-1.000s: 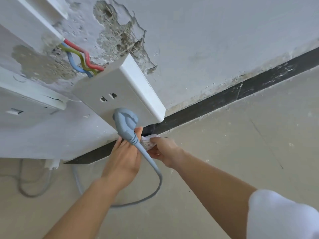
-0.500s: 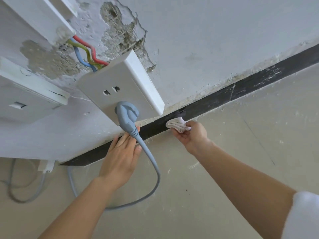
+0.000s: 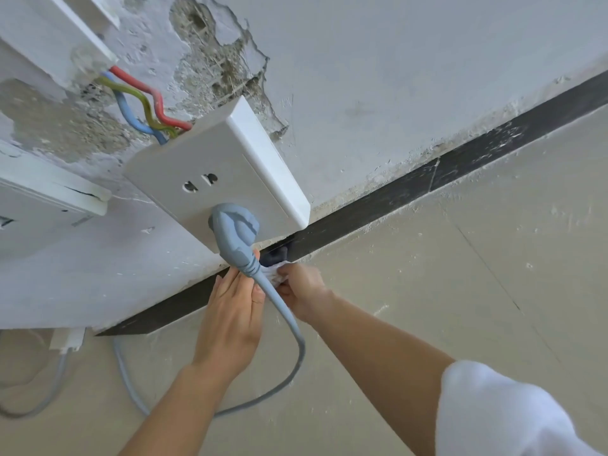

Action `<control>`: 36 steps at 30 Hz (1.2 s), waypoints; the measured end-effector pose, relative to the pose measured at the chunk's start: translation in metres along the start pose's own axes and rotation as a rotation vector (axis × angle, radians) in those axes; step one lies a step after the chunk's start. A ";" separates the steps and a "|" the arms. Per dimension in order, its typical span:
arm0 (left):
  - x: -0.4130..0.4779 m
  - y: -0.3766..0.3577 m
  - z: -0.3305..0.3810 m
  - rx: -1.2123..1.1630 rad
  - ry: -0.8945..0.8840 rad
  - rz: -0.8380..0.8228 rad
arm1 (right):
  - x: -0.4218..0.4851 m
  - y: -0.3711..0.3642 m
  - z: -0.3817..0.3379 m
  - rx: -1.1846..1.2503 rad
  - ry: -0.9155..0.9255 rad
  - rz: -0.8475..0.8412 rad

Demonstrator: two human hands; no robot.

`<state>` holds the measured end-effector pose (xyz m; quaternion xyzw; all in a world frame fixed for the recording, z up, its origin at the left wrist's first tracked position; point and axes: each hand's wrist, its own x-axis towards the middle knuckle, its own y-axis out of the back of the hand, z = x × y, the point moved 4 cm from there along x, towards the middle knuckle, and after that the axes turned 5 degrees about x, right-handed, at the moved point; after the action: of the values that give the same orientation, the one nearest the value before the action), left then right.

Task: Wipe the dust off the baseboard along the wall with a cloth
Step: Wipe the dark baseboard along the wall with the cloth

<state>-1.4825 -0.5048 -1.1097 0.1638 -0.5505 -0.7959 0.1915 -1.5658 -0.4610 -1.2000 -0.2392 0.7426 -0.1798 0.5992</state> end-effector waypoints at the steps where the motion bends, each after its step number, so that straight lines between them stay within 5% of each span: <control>1: -0.001 -0.002 -0.005 0.019 0.020 -0.005 | 0.002 0.005 -0.004 0.041 0.017 0.019; 9: 0.000 -0.005 -0.010 0.092 0.085 0.096 | -0.015 0.082 -0.078 0.353 0.328 0.255; 12: 0.001 -0.007 -0.008 0.139 0.113 0.124 | -0.021 0.090 -0.068 0.254 0.312 0.317; 18: 0.003 -0.010 -0.011 0.163 0.111 0.129 | -0.018 0.025 -0.017 0.004 0.073 -0.026; 30: 0.006 -0.006 -0.004 0.216 0.094 0.146 | -0.047 0.074 -0.085 0.553 0.325 0.236; 33: 0.005 -0.007 -0.004 0.196 0.116 0.122 | -0.038 0.078 -0.071 0.416 0.232 0.286; 36: 0.003 -0.007 -0.005 0.200 0.124 0.104 | -0.035 0.047 -0.036 0.127 0.046 0.103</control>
<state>-1.4841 -0.5082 -1.1181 0.2024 -0.6219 -0.7144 0.2489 -1.6012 -0.4032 -1.1898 -0.1581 0.7547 -0.2008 0.6042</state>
